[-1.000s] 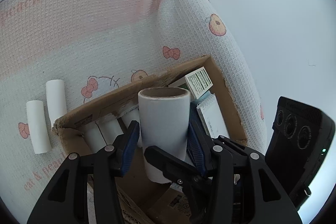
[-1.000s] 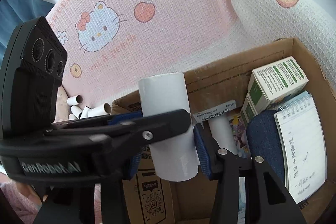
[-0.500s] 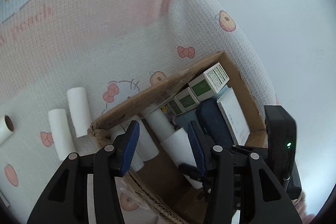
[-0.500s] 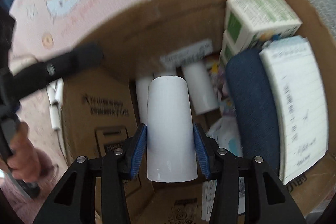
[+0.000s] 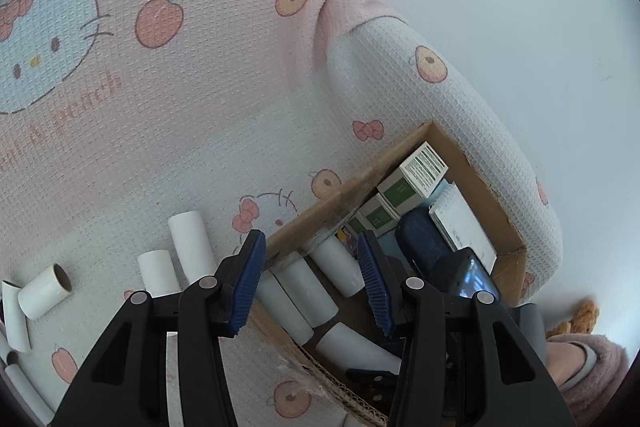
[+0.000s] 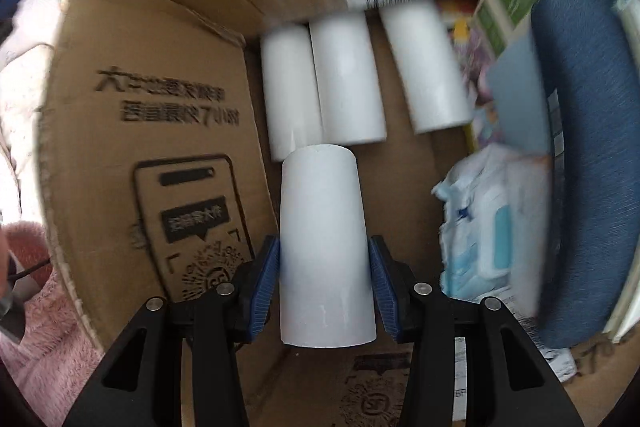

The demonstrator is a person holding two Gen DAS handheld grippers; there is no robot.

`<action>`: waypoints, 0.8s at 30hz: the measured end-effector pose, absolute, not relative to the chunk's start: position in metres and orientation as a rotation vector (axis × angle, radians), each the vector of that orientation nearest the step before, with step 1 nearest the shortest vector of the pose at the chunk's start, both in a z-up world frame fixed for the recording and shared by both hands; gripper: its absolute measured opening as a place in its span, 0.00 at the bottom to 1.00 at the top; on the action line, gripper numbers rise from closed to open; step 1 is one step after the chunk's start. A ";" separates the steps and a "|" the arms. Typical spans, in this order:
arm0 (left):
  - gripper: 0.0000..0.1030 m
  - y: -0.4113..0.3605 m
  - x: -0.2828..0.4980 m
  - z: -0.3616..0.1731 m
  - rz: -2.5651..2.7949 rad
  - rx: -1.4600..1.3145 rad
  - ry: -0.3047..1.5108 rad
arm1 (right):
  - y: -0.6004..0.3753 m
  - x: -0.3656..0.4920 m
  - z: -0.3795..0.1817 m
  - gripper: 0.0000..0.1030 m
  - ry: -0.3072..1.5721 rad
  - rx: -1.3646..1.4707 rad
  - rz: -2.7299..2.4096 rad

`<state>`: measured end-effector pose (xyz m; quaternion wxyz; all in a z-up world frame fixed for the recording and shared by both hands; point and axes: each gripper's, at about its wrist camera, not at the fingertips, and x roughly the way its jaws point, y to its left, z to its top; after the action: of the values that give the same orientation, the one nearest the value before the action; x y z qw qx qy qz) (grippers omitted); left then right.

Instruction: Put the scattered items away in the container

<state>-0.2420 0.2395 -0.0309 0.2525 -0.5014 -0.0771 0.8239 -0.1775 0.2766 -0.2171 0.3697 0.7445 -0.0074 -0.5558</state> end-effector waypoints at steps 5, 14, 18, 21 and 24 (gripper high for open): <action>0.50 0.239 -0.244 -0.033 2.226 -1.384 -0.198 | 0.274 -0.179 -0.233 0.42 -0.009 1.996 -1.275; 0.50 0.246 -0.240 -0.037 2.196 -1.397 -0.146 | 0.274 -0.178 -0.228 0.43 0.080 1.991 -1.280; 0.50 0.249 -0.239 -0.040 2.179 -1.409 -0.120 | 0.269 -0.175 -0.228 0.39 0.133 1.962 -1.228; 0.50 0.250 -0.238 -0.042 2.169 -1.428 -0.124 | 0.269 -0.181 -0.238 0.36 0.086 2.004 -1.135; 0.50 0.248 -0.239 -0.043 2.153 -1.437 -0.145 | 0.271 -0.187 -0.242 0.36 0.049 2.028 -1.109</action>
<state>-0.2387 0.2482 -0.0429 0.2712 -0.5336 -0.0540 0.7993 -0.1865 0.2706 -0.2416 0.4032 0.8027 0.0192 -0.4389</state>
